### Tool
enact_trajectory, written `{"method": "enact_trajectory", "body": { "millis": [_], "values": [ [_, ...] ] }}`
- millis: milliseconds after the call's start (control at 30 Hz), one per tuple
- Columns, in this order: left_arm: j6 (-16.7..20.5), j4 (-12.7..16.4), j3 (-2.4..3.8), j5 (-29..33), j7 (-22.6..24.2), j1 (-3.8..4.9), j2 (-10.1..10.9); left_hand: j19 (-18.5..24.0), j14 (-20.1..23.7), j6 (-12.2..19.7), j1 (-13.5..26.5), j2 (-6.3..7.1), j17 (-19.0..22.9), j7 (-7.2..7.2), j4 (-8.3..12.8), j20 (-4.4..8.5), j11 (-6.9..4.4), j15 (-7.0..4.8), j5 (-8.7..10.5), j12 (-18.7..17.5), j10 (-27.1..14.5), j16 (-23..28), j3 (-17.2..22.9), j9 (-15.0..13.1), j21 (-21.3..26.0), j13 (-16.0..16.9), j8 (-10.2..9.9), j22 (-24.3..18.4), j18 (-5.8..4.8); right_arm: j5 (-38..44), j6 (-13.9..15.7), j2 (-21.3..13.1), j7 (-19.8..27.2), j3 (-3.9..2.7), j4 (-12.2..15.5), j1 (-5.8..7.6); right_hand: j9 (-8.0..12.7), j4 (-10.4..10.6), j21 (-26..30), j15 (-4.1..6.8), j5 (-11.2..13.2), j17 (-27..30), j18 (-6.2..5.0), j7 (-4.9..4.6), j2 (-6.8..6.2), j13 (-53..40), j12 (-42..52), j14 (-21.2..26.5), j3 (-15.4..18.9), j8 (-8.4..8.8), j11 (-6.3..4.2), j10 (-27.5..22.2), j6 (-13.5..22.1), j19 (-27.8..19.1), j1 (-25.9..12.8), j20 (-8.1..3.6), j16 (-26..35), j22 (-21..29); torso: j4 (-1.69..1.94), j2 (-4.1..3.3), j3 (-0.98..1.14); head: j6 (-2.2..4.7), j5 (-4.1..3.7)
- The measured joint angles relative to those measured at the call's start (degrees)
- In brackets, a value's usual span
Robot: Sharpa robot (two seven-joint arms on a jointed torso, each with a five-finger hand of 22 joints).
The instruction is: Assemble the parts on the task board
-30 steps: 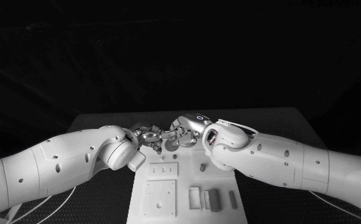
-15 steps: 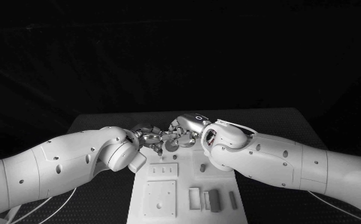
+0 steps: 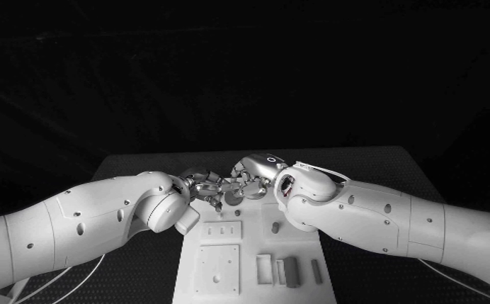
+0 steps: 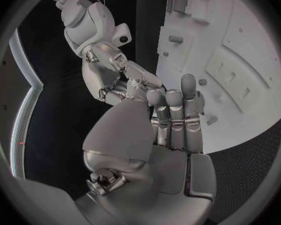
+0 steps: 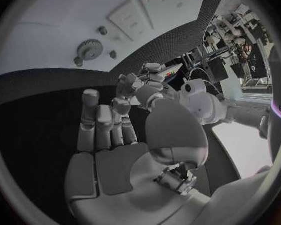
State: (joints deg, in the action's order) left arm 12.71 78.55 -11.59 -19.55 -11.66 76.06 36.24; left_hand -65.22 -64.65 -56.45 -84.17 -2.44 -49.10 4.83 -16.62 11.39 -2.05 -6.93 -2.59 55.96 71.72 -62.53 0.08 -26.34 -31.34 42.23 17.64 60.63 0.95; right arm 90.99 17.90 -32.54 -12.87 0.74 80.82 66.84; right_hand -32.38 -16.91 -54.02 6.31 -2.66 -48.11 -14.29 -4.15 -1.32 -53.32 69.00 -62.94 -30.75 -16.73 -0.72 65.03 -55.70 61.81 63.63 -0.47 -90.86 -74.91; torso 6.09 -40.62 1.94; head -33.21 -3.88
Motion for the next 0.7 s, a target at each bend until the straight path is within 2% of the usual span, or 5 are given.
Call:
{"method": "enact_trajectory", "body": {
  "millis": [67, 267, 700],
  "values": [
    [-0.08, 0.01, 0.01, 0.01, 0.06, 0.02, 0.0, 0.16, 0.2, -0.01, -1.0, -0.72, 0.24, 0.0, 0.14, 0.15, 0.0, -0.05, -0.01, 0.0, 0.0, -0.26, 1.1, 0.02, 0.0, 0.0, 0.15, 0.09, -0.01, 0.02, -0.06, -0.05, -0.15, 0.02, -0.1, -0.01, 0.05, 0.0, 0.0, -0.01, 0.0, 0.0, 0.0, 0.0, -0.13, 0.0, 0.0, 0.0, 0.0, 0.06, 0.0, 0.0, 0.0, 0.0, 0.13, 0.0, 0.0, -0.03, -0.01, 0.01, 0.01, 0.0, 0.0],
    [-0.31, 0.0, 0.01, 0.15, 0.09, 0.02, 0.02, 0.21, 0.5, -0.03, -1.99, -0.08, 0.71, -0.02, 0.33, 0.2, -0.01, 0.07, -0.01, 0.0, -0.01, -0.66, 2.3, 0.11, 0.0, -0.05, -0.03, 0.31, -0.03, 0.09, -0.15, -0.03, -0.31, 0.02, -0.15, -0.01, 0.08, -0.01, 0.0, -0.03, 0.0, 0.0, -0.01, -0.01, -0.13, 0.0, 0.0, 0.01, 0.0, -0.19, 0.0, 0.0, 0.01, 0.0, 0.12, 0.0, 0.0, -0.04, -0.01, 0.01, 0.01, 0.03, -0.04],
    [-0.63, -0.14, -0.01, 0.89, 0.05, 0.02, 0.05, 0.42, 0.7, -0.04, -2.9, -0.2, 1.08, -0.03, 0.32, 0.39, 0.16, -0.09, 0.0, 0.33, -0.19, -0.89, 2.92, -0.08, 0.23, -0.1, -0.4, 0.47, -0.06, 0.19, -0.31, 0.13, -0.29, 0.02, -0.39, -0.02, 0.13, -0.08, 0.0, 0.03, 0.0, 0.0, -0.01, 0.06, 0.13, 0.05, 0.0, 0.2, 0.08, -0.26, 0.0, 0.0, -0.06, -0.02, -0.14, 0.02, 0.0, -0.03, 0.02, -0.02, 0.0, -0.04, -0.25]
  ]
}}
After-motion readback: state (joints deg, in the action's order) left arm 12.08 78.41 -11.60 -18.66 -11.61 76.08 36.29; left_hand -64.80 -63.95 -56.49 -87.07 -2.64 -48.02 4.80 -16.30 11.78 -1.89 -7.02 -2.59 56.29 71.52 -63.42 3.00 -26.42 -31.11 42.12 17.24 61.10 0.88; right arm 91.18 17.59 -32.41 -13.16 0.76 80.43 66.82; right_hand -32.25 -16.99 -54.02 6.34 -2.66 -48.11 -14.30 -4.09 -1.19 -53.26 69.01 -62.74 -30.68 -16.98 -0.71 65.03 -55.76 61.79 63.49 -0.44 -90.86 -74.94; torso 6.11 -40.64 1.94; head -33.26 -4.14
